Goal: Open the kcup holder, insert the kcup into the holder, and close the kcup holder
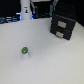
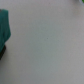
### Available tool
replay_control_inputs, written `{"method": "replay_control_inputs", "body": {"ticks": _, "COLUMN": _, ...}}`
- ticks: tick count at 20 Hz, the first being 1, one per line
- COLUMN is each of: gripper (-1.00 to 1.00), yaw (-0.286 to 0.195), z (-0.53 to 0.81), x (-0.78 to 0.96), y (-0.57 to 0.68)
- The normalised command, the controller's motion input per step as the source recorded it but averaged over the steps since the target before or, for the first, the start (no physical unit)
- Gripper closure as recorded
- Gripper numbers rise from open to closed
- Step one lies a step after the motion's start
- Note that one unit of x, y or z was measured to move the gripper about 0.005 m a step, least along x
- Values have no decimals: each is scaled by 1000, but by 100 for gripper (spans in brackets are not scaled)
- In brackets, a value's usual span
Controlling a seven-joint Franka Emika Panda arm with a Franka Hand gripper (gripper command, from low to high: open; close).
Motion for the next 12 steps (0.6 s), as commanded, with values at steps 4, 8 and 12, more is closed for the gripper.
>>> {"method": "replay_control_inputs", "body": {"ticks": 4, "gripper": -100, "yaw": -111, "z": 37, "x": -195, "y": 238}}
{"method": "replay_control_inputs", "body": {"ticks": 8, "gripper": -100, "yaw": -182, "z": 18, "x": -421, "y": 466}}
{"method": "replay_control_inputs", "body": {"ticks": 12, "gripper": -100, "yaw": -189, "z": 0, "x": -406, "y": 554}}
